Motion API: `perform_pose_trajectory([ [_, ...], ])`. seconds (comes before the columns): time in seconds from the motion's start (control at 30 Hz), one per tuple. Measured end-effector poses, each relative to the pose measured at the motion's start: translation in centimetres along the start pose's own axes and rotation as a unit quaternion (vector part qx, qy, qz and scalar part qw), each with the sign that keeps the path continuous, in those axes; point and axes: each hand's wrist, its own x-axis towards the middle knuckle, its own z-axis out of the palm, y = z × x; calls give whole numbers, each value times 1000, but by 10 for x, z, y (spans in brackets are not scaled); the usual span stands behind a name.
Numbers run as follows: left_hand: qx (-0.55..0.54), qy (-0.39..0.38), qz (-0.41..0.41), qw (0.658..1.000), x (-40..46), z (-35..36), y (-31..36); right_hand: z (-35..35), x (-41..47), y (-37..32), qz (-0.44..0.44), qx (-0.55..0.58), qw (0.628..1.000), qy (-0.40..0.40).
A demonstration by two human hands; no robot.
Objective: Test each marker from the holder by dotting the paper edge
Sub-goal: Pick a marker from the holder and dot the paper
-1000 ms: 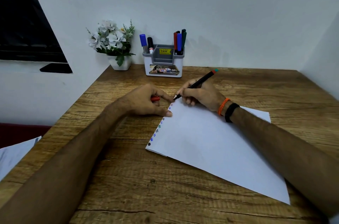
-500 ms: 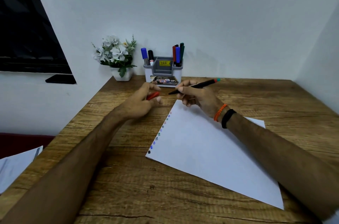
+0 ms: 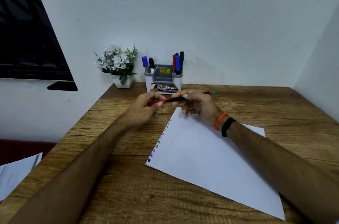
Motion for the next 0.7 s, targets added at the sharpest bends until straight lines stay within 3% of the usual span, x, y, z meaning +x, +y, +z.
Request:
perform_pose_trajectory([
  [0.3, -6, -9, 11, 1000, -1, 2, 4, 5, 0, 4, -48, -60, 995, 66],
  [0.47, -12, 1, 22, 1000, -2, 2, 6, 2, 0, 1, -17, -16, 999, 34],
  [0.7, -21, 13, 16, 1000, -3, 1, 6, -1, 2, 5, -50, -92, 992, 68],
])
